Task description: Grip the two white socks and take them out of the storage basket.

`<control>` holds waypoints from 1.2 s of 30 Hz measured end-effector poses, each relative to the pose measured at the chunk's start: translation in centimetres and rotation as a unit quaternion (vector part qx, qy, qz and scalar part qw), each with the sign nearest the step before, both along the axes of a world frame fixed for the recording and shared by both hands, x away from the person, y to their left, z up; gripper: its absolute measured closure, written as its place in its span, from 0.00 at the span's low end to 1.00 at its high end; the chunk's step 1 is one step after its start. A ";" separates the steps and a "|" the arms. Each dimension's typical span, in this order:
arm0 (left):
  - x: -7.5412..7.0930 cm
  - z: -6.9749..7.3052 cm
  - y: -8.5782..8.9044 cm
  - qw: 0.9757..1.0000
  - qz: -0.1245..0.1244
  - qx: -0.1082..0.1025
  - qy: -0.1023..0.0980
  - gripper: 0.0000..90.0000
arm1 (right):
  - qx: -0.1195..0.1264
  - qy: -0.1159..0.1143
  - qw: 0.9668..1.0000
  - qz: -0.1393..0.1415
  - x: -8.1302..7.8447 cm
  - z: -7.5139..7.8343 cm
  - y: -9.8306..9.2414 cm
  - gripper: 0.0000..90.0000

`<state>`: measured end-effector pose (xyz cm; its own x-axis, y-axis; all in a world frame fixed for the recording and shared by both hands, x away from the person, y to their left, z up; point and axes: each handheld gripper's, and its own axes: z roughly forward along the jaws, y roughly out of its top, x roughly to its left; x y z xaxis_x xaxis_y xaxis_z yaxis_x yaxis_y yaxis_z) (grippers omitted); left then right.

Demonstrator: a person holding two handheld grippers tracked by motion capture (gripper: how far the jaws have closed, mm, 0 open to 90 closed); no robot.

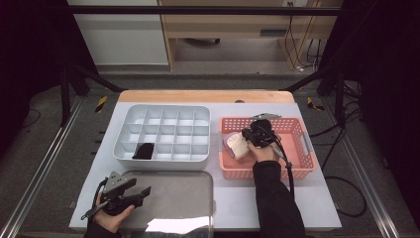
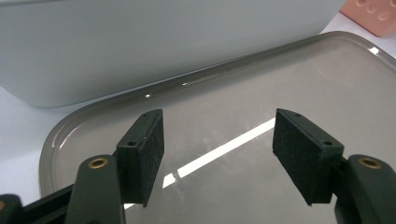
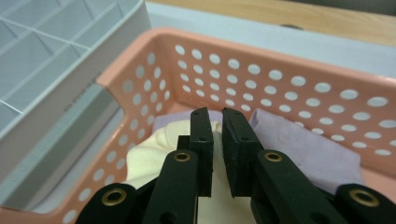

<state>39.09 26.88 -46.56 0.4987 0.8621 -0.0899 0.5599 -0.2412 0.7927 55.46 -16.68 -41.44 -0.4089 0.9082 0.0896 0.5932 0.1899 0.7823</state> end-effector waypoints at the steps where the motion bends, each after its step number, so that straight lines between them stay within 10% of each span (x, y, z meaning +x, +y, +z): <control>1: 0.0 0.0 0.0 1.000 0.000 0.000 0.000 0.37 | 0.004 -0.004 1.000 0.000 -0.2 0.3 -0.1 0.92; 20: 0.0 0.0 -0.1 1.000 0.002 -0.001 0.000 0.37 | 0.055 -0.084 0.995 0.012 -4.2 5.2 -1.7 0.93; 36: 0.0 0.0 -0.2 1.000 0.005 0.000 0.000 0.37 | 0.074 -0.140 0.983 0.097 -10.5 9.3 -0.3 0.93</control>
<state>39.06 26.72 -46.56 0.4898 0.8672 -0.0900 0.5624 -0.2353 0.7927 44.95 -17.02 -32.16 -0.6002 0.7965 0.0734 0.3145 0.1506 0.9372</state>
